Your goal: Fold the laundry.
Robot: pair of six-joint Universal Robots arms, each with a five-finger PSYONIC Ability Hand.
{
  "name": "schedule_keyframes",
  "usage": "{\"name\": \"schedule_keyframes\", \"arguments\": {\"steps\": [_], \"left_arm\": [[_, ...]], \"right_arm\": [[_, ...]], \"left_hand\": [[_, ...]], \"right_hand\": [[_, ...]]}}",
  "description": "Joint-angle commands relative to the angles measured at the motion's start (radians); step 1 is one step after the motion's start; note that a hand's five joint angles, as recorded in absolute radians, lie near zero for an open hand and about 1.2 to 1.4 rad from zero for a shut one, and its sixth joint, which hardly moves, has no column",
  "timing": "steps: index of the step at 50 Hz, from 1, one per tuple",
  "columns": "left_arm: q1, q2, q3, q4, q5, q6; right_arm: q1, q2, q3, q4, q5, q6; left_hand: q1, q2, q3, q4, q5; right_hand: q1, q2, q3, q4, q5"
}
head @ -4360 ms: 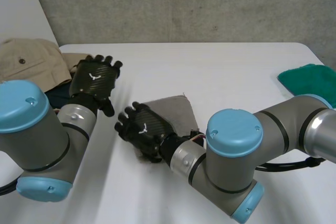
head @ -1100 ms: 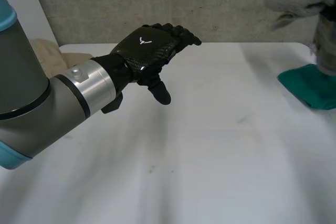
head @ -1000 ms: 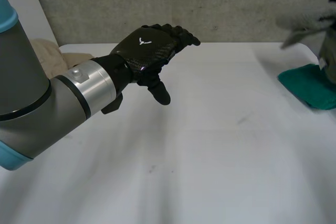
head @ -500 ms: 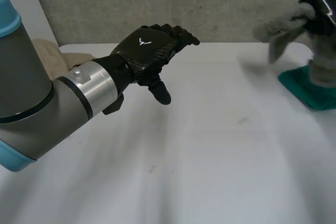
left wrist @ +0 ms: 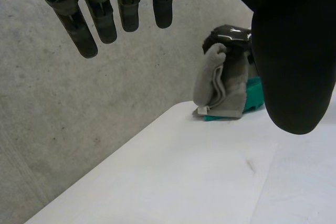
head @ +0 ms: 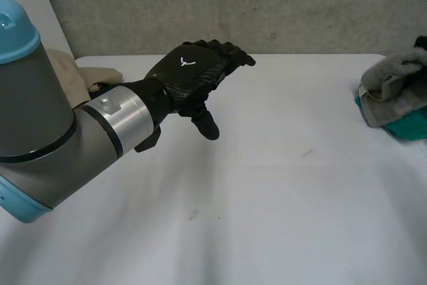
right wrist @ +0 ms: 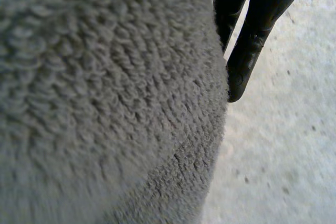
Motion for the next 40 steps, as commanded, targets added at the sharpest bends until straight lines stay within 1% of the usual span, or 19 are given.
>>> {"name": "schedule_keyframes", "arguments": {"steps": [1,5,16,22,25,27,30,33,34,37,38,40], "left_arm": [[-0.003,-0.009,-0.014,0.021,-0.001,0.001],[-0.003,-0.009,-0.014,0.023,-0.001,0.001],[-0.003,-0.009,-0.012,0.023,-0.001,0.001],[-0.003,-0.009,-0.012,0.023,-0.001,-0.001],[-0.005,-0.008,-0.012,0.023,-0.001,-0.002],[-0.003,-0.006,-0.012,0.023,-0.001,-0.004],[-0.005,-0.001,-0.012,0.023,0.000,-0.016],[-0.006,0.002,-0.012,0.023,0.000,-0.024],[-0.008,0.002,-0.011,0.023,0.000,-0.024],[-0.011,0.002,-0.009,0.024,0.000,-0.024],[-0.011,0.002,-0.009,0.026,0.000,-0.024],[-0.011,0.002,-0.011,0.026,0.000,-0.024]], "right_arm": [[-0.051,0.037,0.002,-0.006,-0.028,-0.018],[-0.075,0.032,-0.003,-0.012,-0.051,-0.018],[-0.086,0.024,-0.041,-0.012,-0.052,-0.018],[-0.085,0.026,-0.030,-0.014,-0.058,-0.029],[-0.085,0.024,-0.006,-0.017,-0.078,-0.071],[-0.085,0.020,0.043,-0.017,-0.111,-0.134],[-0.085,0.006,0.088,-0.014,-0.136,-0.228],[-0.086,0.001,0.112,-0.009,-0.139,-0.289],[-0.086,0.000,0.126,-0.004,-0.139,-0.329],[-0.088,-0.009,0.152,-0.001,-0.139,-0.377],[-0.091,-0.013,0.157,-0.001,-0.140,-0.384],[-0.095,-0.029,0.172,-0.001,-0.139,-0.406]], "left_hand": [[-0.020,-0.011,-0.013,-0.010,-0.017],[-0.020,-0.011,-0.013,-0.010,-0.017],[-0.020,-0.011,-0.013,-0.010,-0.017],[-0.020,-0.011,-0.013,-0.010,-0.017],[-0.020,-0.011,-0.013,-0.010,-0.017],[-0.023,-0.014,-0.016,-0.013,-0.020],[-0.026,-0.017,-0.019,-0.016,-0.023],[-0.026,-0.017,-0.019,-0.016,-0.023],[-0.026,-0.017,-0.019,-0.016,-0.023],[-0.023,-0.014,-0.016,-0.013,-0.020],[-0.023,-0.014,-0.016,-0.013,-0.020],[-0.023,-0.014,-0.016,-0.013,-0.020]], "right_hand": [[0.519,0.240,0.240,0.208,0.280],[0.519,0.240,0.240,0.208,0.280],[0.519,0.240,0.240,0.208,0.280],[0.519,0.240,0.240,0.208,0.280],[0.519,0.240,0.240,0.208,0.280],[0.519,0.240,0.240,0.208,0.280],[0.519,0.240,0.240,0.208,0.280],[0.519,0.240,0.240,0.208,0.280],[0.165,-0.114,-0.114,-0.146,-0.074],[-0.585,-0.863,-0.863,-0.895,-0.824],[-0.680,-0.959,-0.959,-0.991,-0.919],[-0.703,-0.982,-0.982,-1.014,-0.942]]}}
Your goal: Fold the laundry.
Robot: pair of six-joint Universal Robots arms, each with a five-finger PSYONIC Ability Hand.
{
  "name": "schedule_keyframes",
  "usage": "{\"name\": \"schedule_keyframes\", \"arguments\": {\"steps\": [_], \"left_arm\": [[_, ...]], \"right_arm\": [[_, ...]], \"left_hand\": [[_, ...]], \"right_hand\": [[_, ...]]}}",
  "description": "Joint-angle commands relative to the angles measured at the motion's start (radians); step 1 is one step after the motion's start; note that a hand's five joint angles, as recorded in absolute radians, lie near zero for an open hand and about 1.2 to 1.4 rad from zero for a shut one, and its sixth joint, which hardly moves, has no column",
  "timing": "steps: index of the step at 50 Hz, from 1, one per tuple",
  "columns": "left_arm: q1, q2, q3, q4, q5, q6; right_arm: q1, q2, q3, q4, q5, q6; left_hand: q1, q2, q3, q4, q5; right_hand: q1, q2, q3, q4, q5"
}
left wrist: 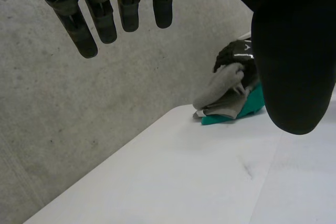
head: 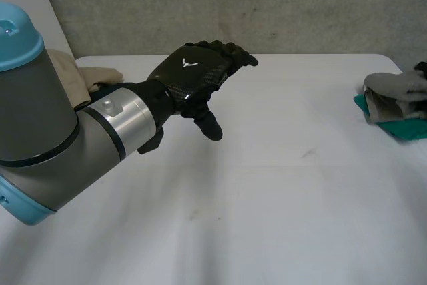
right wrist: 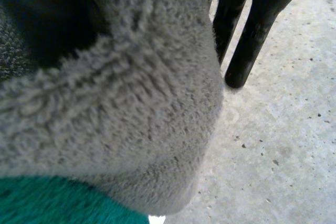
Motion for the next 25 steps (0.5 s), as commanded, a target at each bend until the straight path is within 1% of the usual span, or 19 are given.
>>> {"name": "schedule_keyframes", "arguments": {"steps": [1,6,12,16,17,22,25], "left_arm": [[-0.003,0.001,0.000,0.001,0.000,-0.003],[-0.005,0.001,-0.004,0.001,0.000,-0.003],[-0.003,0.002,-0.006,0.001,0.000,-0.003],[-0.003,0.002,-0.006,0.001,0.000,-0.003],[-0.003,0.002,-0.006,0.001,0.002,-0.003],[-0.003,0.002,-0.007,0.001,0.002,-0.003],[-0.003,0.002,-0.007,0.001,0.002,-0.004]], "right_arm": [[-0.012,-0.035,0.055,0.006,0.000,-0.101],[-0.043,-0.080,0.107,0.007,0.000,-0.140],[-0.127,-0.204,0.212,0.041,-0.002,-0.144],[-0.184,-0.281,0.255,0.122,-0.014,-0.147],[-0.208,-0.307,0.267,0.166,-0.016,-0.149],[-0.277,-0.376,0.264,0.288,-0.019,-0.160],[-0.310,-0.400,0.255,0.329,-0.017,-0.207]], "left_hand": [[-0.023,-0.014,-0.016,-0.013,-0.020],[-0.023,-0.014,-0.016,-0.013,-0.020],[-0.023,-0.014,-0.016,-0.013,-0.020],[-0.026,-0.017,-0.019,-0.016,-0.023],[-0.026,-0.017,-0.019,-0.016,-0.023],[-0.026,-0.017,-0.019,-0.016,-0.023],[-0.026,-0.017,-0.019,-0.016,-0.023]], "right_hand": [[-0.247,-0.398,-0.423,-0.437,-0.429],[-0.247,-0.398,-0.423,-0.437,-0.429],[-0.247,-0.398,-0.423,-0.437,-0.429],[-0.247,-0.398,-0.423,-0.437,-0.429],[-0.247,-0.398,-0.423,-0.437,-0.429],[-0.247,-0.398,-0.423,-0.437,-0.429],[-0.247,-0.398,-0.423,-0.437,-0.429]]}}
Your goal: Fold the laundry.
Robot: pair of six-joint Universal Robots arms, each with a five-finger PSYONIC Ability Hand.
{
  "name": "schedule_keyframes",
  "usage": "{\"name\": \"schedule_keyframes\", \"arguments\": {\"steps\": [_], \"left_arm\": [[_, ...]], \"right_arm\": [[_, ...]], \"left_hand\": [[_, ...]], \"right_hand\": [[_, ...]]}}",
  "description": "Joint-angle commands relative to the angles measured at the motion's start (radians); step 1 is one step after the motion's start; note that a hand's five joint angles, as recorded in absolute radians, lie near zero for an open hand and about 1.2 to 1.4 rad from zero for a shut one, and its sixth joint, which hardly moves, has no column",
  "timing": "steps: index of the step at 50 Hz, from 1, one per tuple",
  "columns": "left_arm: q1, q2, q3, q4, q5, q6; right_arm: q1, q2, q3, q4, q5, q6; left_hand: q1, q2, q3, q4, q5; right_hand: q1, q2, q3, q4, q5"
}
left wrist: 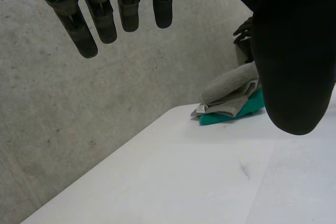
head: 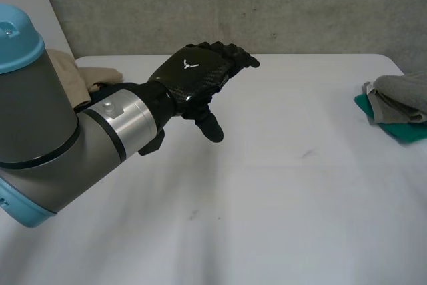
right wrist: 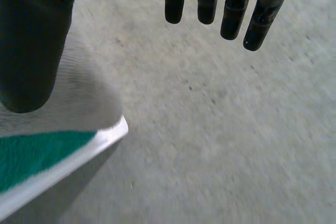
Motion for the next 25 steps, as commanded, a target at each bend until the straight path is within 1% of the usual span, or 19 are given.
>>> {"name": "schedule_keyframes", "arguments": {"steps": [1,3,6,7,10,11,14,15,18,19,21,22,23,25], "left_arm": [[0.000,0.000,-0.003,0.000,0.001,0.000],[0.000,0.002,-0.004,0.000,0.002,0.000],[0.000,0.008,-0.004,0.000,0.002,-0.002],[0.000,0.009,-0.004,0.000,0.002,-0.002],[0.000,0.014,-0.004,0.000,0.002,-0.002],[0.000,0.017,-0.006,0.000,0.002,-0.002],[0.003,0.026,-0.004,0.002,0.001,-0.002],[0.003,0.029,-0.004,0.002,-0.001,-0.002],[0.009,0.048,0.000,0.006,-0.004,-0.003],[0.011,0.055,0.000,0.009,-0.007,-0.005],[0.012,0.072,0.004,0.028,-0.032,-0.009],[0.014,0.077,0.004,0.037,-0.045,-0.011],[0.017,0.084,0.004,0.046,-0.064,-0.012],[0.031,0.107,0.001,0.080,-0.123,-0.014]], "right_arm": [[-0.095,-0.090,-0.013,0.150,0.009,-0.074],[-0.103,-0.100,-0.022,0.158,0.026,-0.112],[-0.104,-0.128,-0.046,0.170,0.101,-0.164],[-0.100,-0.143,-0.057,0.178,0.169,-0.178],[-0.095,-0.181,-0.079,0.181,0.285,-0.178],[-0.095,-0.212,-0.100,0.181,0.358,-0.177],[-0.083,-0.249,-0.109,0.184,0.434,-0.168],[-0.056,-0.270,-0.111,0.184,0.473,-0.152],[0.030,-0.300,-0.109,0.184,0.501,-0.113],[0.096,-0.318,-0.102,0.187,0.503,-0.076],[0.161,-0.338,-0.086,0.198,0.505,-0.033],[0.191,-0.350,-0.074,0.210,0.505,-0.010],[0.251,-0.384,-0.048,0.248,0.503,0.037],[0.311,-0.425,-0.024,0.300,0.501,0.090]], "left_hand": [[-0.026,-0.017,-0.019,-0.016,-0.023],[-0.026,-0.017,-0.019,-0.016,-0.023],[-0.026,-0.017,-0.019,-0.016,-0.023],[-0.026,-0.017,-0.019,-0.016,-0.023],[-0.029,-0.020,-0.022,-0.019,-0.026],[-0.029,-0.020,-0.022,-0.019,-0.026],[-0.029,-0.020,-0.022,-0.019,-0.026],[-0.029,-0.020,-0.022,-0.019,-0.026],[-0.026,-0.017,-0.019,-0.016,-0.023],[-0.026,-0.017,-0.019,-0.016,-0.023],[-0.026,-0.017,-0.019,-0.016,-0.023],[-0.026,-0.017,-0.019,-0.016,-0.023],[-0.026,-0.017,-0.019,-0.016,-0.023],[-0.026,-0.017,-0.019,-0.016,-0.023]], "right_hand": [[-0.029,-0.047,-0.040,-0.060,-0.062],[-0.029,-0.047,-0.040,-0.060,-0.062],[-0.029,-0.047,-0.040,-0.060,-0.062],[-0.029,-0.047,-0.040,-0.060,-0.062],[-0.029,-0.047,-0.040,-0.060,-0.062],[-0.029,-0.047,-0.040,-0.060,-0.062],[-0.029,-0.047,-0.040,-0.060,-0.062],[-0.029,-0.047,-0.040,-0.060,-0.062],[-0.029,-0.047,-0.040,-0.060,-0.062],[-0.029,-0.047,-0.040,-0.060,-0.062],[-0.029,-0.047,-0.040,-0.060,-0.062],[-0.029,-0.047,-0.040,-0.060,-0.062],[-0.029,-0.047,-0.040,-0.060,-0.062],[-0.029,-0.047,-0.040,-0.060,-0.062]]}}
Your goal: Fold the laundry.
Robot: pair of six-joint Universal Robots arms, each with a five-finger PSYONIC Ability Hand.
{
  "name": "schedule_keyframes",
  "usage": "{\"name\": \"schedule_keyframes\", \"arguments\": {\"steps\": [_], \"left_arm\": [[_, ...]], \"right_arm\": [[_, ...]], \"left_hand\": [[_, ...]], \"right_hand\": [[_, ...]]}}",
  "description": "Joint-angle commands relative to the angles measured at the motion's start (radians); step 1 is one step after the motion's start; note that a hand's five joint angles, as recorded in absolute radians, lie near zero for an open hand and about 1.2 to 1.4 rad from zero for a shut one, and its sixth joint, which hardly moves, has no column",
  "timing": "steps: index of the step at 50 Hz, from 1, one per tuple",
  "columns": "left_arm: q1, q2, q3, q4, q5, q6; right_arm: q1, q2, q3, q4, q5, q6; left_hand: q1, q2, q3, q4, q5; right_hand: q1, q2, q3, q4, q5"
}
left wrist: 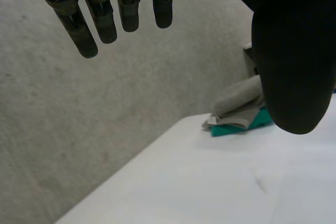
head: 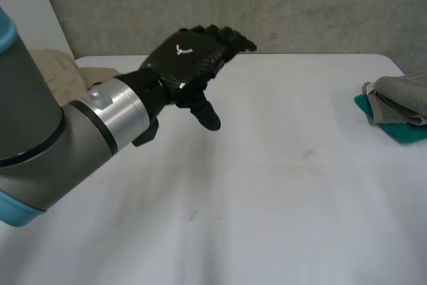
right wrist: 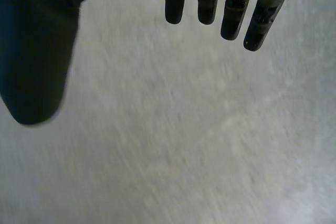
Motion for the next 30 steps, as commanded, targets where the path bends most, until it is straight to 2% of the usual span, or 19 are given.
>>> {"name": "schedule_keyframes", "arguments": {"steps": [1,3,5,6,7,10,11,13,14,17,20,26,29,30], "left_arm": [[0.029,0.060,-0.003,0.077,-0.130,-0.008],[0.063,0.075,-0.004,0.118,-0.188,-0.004],[0.098,0.081,-0.006,0.147,-0.213,-0.001],[0.121,0.082,-0.006,0.158,-0.219,0.001],[0.177,0.078,-0.004,0.173,-0.217,0.002],[0.279,0.066,-0.001,0.181,-0.201,0.005],[0.347,0.042,-0.001,0.184,-0.179,0.010],[0.411,-0.001,0.005,0.187,-0.147,0.024],[0.469,-0.059,0.016,0.190,-0.109,0.050],[0.540,-0.151,0.042,0.192,-0.058,0.111],[0.609,-0.274,0.100,0.199,-0.032,0.229],[0.676,-0.509,0.216,0.233,-0.052,0.476],[0.689,-0.567,0.249,0.247,-0.079,0.533],[0.693,-0.596,0.266,0.267,-0.099,0.551]], "right_arm": [[0.285,-0.135,0.092,0.136,-0.001,0.213],[0.383,-0.172,0.135,0.209,-0.004,0.283],[0.455,-0.187,0.164,0.254,-0.005,0.319],[0.533,-0.192,0.204,0.294,-0.010,0.340],[0.563,-0.193,0.221,0.303,-0.010,0.343],[0.688,-0.193,0.305,0.328,-0.004,0.325],[0.713,-0.193,0.327,0.326,-0.002,0.316],[0.755,-0.192,0.369,0.323,-0.001,0.291],[0.787,-0.189,0.412,0.313,0.002,0.256],[0.821,-0.181,0.478,0.290,0.005,0.172],[0.827,-0.178,0.521,0.274,0.007,0.104],[0.813,-0.173,0.597,0.265,0.004,0.012],[0.813,-0.172,0.620,0.265,0.004,0.014],[0.813,-0.172,0.626,0.265,0.004,0.014]], "left_hand": [[-0.029,-0.020,-0.022,-0.019,-0.026],[-0.032,-0.023,-0.025,-0.022,-0.029],[-0.032,-0.023,-0.025,-0.022,-0.029],[-0.032,-0.023,-0.025,-0.022,-0.029],[-0.032,-0.023,-0.025,-0.022,-0.029],[-0.029,-0.020,-0.022,-0.019,-0.026],[-0.026,-0.017,-0.019,-0.016,-0.023],[-0.023,-0.014,-0.016,-0.013,-0.020],[-0.023,-0.014,-0.016,-0.013,-0.020],[-0.020,-0.011,-0.013,-0.010,-0.017],[-0.011,-0.002,-0.004,-0.001,-0.008],[0.006,0.015,0.013,0.016,0.009],[0.039,0.047,0.045,0.049,0.042],[0.141,0.149,0.147,0.151,0.143]], "right_hand": [[-0.029,-0.047,-0.040,-0.060,-0.062],[-0.029,-0.047,-0.040,-0.060,-0.062],[-0.029,-0.047,-0.040,-0.060,-0.062],[-0.029,-0.047,-0.040,-0.060,-0.062],[-0.029,-0.047,-0.040,-0.060,-0.062],[-0.029,-0.047,-0.040,-0.060,-0.062],[-0.029,-0.047,-0.040,-0.060,-0.062],[-0.029,-0.047,-0.040,-0.060,-0.062],[-0.029,-0.047,-0.040,-0.060,-0.062],[-0.029,-0.047,-0.040,-0.060,-0.062],[-0.029,-0.047,-0.040,-0.060,-0.062],[-0.029,-0.047,-0.040,-0.060,-0.062],[-0.029,-0.047,-0.040,-0.060,-0.062],[-0.029,-0.047,-0.040,-0.060,-0.062]]}}
